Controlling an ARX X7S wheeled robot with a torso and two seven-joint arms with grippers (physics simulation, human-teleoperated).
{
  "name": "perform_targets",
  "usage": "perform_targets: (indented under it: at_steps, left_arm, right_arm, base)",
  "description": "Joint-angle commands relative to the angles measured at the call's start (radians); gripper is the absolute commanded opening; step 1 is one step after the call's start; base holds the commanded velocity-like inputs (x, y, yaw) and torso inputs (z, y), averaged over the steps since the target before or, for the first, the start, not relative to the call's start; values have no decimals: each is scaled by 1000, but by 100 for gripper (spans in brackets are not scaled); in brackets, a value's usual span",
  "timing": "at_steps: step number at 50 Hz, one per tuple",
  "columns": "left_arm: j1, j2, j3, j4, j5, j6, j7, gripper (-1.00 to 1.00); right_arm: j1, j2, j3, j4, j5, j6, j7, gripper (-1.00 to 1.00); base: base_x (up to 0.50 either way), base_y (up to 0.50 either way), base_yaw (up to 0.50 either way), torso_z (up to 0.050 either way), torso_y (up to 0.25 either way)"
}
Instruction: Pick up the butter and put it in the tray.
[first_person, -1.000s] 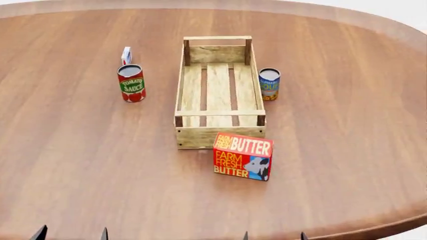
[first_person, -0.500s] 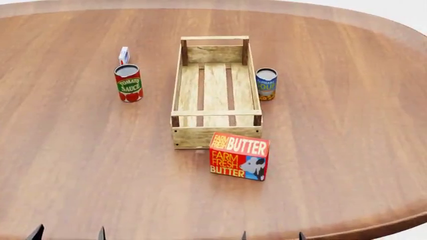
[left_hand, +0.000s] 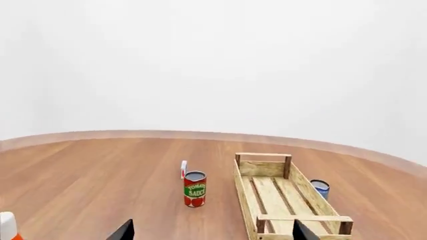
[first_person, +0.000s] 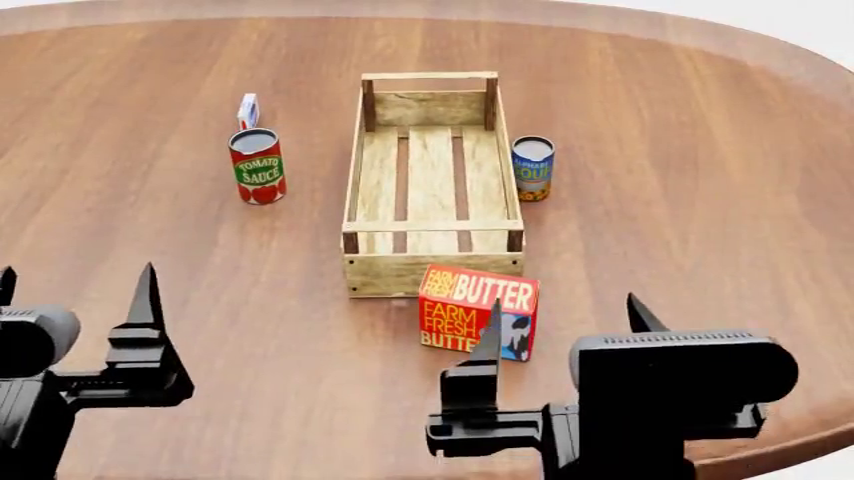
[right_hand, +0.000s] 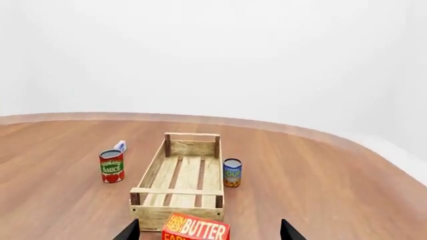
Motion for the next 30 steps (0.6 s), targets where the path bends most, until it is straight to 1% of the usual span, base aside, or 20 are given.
perform_targets:
  at_steps: [1,5,11,19,30]
  left_arm:
    - [-187,6,-40,194,-92,-283,-43,100]
    - [-202,10,-52,195,-103,-294,-47,100]
    - [-216,9,-67,200,-120,-308,-50,100]
    - [-208,3,-71,198,-130,-299,-49,100]
    - [-201,-5,-68,184,-134,-280,-51,100]
  right_arm:
    - [241,21,50,-192,91,391,39,100]
    - [272,21,44,-207,96,431,52,100]
    - [286,15,59,-225,115,442,45,100]
    - [311,17,55,-236,126,476,52,100]
    - [295,23,52,-224,134,452,50,100]
  base:
    - [0,0,0,0,0]
    - [0,0,0,0,0]
    - [0,0,0,0,0]
    - [497,0,0,0,0]
    - [500,0,0,0,0]
